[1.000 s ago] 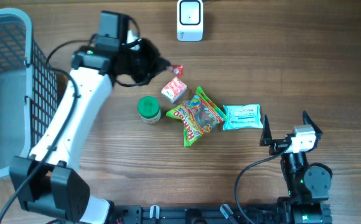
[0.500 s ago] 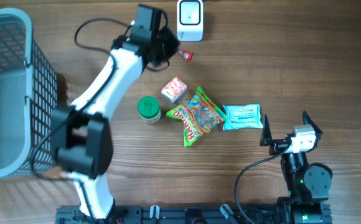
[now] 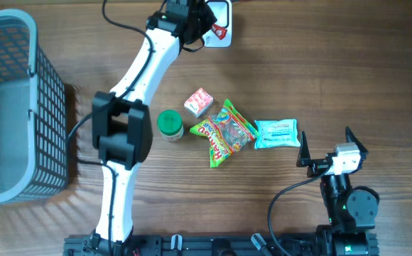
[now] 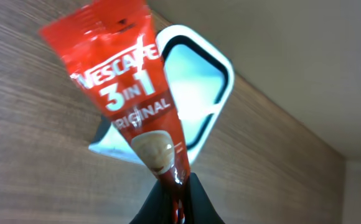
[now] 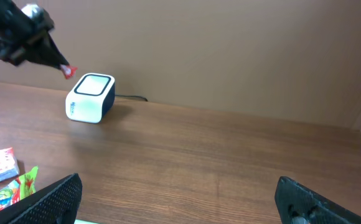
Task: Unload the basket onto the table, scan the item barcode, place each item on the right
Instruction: 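Hold the Nescafe stick against the white scanner with the left gripper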
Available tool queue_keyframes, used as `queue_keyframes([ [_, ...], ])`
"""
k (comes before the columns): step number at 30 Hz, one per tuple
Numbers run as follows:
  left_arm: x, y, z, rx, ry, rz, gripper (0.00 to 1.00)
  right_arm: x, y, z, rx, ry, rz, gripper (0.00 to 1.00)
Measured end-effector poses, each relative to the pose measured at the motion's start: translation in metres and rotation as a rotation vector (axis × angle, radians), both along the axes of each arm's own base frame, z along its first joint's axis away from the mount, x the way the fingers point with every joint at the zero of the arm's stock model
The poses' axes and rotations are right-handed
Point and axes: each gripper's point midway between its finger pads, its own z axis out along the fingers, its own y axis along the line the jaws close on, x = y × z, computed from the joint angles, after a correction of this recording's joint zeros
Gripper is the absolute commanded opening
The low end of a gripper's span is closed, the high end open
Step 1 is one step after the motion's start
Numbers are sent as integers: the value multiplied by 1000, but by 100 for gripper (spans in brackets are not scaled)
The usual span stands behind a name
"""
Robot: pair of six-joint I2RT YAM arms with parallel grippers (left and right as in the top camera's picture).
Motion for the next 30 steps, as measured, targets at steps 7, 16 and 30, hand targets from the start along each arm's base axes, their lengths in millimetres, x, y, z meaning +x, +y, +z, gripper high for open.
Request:
queue_keyframes([
  [7,4,-25,-34,9,1,-34,3,0,0,0,0,0,0,100],
  [16,-13,-77,-45,12,-18,-114,3,0,0,0,0,0,0,100],
  [30,9,-40,-48,13,-28,-46,4,0,0,0,0,0,0,100],
])
